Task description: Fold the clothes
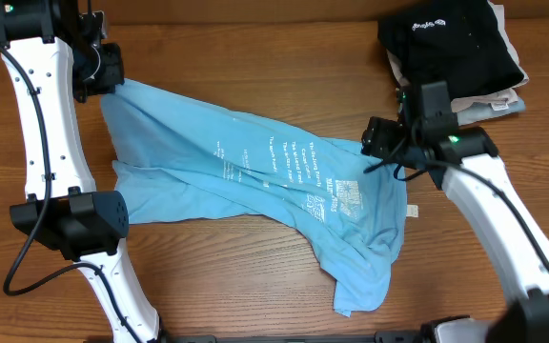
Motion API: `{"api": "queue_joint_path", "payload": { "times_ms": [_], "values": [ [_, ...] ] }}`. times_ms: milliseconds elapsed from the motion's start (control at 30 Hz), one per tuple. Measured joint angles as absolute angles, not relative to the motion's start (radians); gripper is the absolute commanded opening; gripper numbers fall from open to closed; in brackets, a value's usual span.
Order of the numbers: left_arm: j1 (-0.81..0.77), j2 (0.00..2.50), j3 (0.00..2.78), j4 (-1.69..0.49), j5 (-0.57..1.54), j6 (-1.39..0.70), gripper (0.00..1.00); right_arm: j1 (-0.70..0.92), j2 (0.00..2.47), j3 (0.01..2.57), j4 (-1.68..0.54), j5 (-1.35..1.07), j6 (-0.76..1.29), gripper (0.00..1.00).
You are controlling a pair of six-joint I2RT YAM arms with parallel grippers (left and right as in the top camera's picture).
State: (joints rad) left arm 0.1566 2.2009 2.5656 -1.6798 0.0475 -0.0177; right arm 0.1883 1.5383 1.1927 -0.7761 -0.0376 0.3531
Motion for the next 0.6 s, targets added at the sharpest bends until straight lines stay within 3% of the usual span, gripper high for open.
{"api": "queue_joint_path", "payload": {
  "times_ms": [267, 600],
  "values": [
    [0.157, 2.201, 2.566, -1.68, 0.047, -0.017, 0.04, 0.164, 1.777, 1.192, -0.636, -0.01, 0.27, 0.77],
    [0.157, 2.201, 2.566, -1.68, 0.047, -0.017, 0.04, 0.164, 1.902, 1.192, -0.538, 0.027, 0.163, 0.75]
  ]
}}
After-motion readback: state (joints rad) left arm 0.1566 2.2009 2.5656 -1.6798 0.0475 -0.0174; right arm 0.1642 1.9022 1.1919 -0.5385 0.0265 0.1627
